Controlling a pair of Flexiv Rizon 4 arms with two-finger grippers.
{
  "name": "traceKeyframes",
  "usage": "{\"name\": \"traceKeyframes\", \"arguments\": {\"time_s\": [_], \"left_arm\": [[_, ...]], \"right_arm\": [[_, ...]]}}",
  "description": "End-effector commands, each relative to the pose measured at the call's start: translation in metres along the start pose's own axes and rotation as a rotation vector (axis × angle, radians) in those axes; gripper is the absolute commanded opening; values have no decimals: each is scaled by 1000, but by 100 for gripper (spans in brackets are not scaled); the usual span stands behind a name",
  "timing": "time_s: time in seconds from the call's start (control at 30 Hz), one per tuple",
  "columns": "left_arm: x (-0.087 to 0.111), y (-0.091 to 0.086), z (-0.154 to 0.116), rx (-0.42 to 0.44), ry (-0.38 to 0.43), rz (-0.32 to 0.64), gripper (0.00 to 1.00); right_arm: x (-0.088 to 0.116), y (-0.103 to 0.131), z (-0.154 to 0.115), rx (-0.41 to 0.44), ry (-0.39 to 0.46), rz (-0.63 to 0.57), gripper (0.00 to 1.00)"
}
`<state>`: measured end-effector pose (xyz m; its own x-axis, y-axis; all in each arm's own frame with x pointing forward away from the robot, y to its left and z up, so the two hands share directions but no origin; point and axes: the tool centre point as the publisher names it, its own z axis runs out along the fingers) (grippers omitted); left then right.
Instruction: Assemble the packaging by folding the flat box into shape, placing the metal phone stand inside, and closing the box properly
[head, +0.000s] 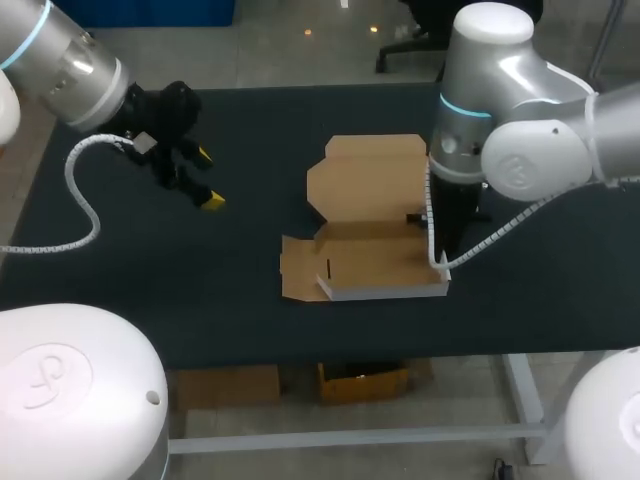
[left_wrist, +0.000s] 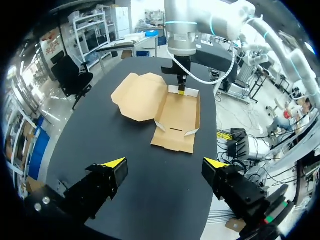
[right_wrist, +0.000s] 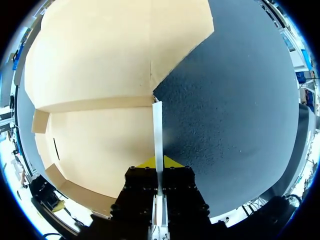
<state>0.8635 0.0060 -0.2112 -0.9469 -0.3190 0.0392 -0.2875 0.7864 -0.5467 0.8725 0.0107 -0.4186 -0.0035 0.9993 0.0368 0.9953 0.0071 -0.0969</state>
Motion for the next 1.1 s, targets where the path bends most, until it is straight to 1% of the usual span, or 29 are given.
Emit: {"name": "traceKeyframes", "arguments": {"time_s": [0.03,0.17,0.27,0.3,1.0,1.03,1.07,1.1], "left_arm": [[15,4,16,13,-69,-176,100],[18,8,36,24,-48,-320,100],[21,9,50,1,-45,-400,100],[21,9,55,-12,-23,-407,100],[21,9,55,-12,-23,-407,100],[20,8,55,15,-9,-455,100],[17,6,56,45,-27,-550,100],[15,4,58,47,-40,-605,100]], "right_arm": [[0,1,0,5,1,-1,0],[0,1,0,5,1,-1,0],[0,1,0,5,1,-1,0],[0,1,0,5,1,-1,0],[0,1,0,5,1,-1,0],[0,1,0,5,1,-1,0],[0,1,0,5,1,-1,0],[0,1,0,5,1,-1,0]]}}
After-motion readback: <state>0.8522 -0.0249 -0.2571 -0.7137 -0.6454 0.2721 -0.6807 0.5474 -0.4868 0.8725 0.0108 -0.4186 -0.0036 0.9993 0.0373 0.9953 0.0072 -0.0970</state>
